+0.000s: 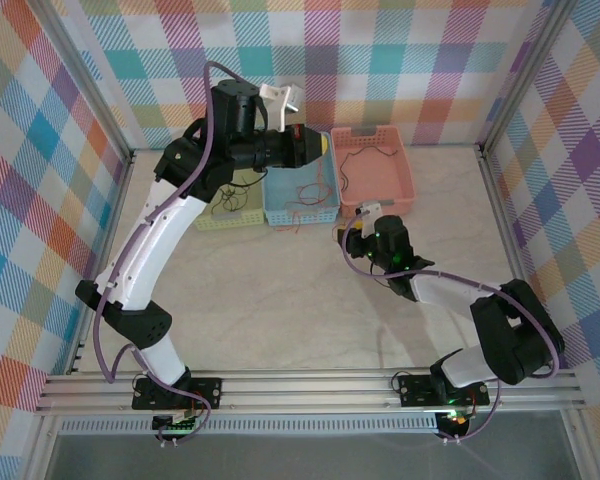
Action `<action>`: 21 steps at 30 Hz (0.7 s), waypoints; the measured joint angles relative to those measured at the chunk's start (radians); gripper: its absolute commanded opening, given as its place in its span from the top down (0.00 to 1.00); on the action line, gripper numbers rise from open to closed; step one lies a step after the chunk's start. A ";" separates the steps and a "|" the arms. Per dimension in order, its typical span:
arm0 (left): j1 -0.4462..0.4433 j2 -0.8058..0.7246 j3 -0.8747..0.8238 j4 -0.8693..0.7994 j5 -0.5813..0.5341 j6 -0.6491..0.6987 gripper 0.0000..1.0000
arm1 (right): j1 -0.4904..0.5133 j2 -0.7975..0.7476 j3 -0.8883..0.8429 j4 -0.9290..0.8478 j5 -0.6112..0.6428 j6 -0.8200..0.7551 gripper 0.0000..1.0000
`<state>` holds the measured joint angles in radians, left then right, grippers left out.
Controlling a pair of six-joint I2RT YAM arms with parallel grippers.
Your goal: Untangle the cables
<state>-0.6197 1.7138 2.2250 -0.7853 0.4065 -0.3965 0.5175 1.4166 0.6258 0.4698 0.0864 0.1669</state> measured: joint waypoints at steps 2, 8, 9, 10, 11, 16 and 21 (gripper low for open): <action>0.007 0.000 0.007 -0.002 -0.010 -0.002 1.00 | -0.003 -0.008 -0.005 -0.002 0.026 0.000 0.53; 0.040 0.014 0.059 0.000 -0.046 -0.004 1.00 | -0.023 -0.030 -0.051 -0.008 0.039 0.012 0.41; 0.047 0.026 0.078 -0.001 -0.051 -0.004 1.00 | -0.026 -0.040 -0.060 -0.008 0.032 0.011 0.40; 0.057 0.045 0.102 -0.002 -0.059 -0.004 1.00 | -0.027 -0.059 -0.068 -0.016 0.024 0.013 0.39; 0.067 0.066 0.125 0.000 -0.066 -0.003 1.00 | -0.027 -0.084 -0.076 -0.022 0.018 0.016 0.38; 0.121 0.193 0.213 0.002 -0.096 -0.004 1.00 | -0.027 -0.222 -0.114 -0.023 0.005 0.036 0.34; 0.168 0.375 0.364 -0.002 -0.113 -0.009 1.00 | -0.027 -0.315 -0.217 0.021 -0.036 0.054 0.30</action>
<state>-0.4519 2.0884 2.5893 -0.7868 0.2935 -0.4053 0.4900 1.1015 0.4084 0.4911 0.0502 0.2211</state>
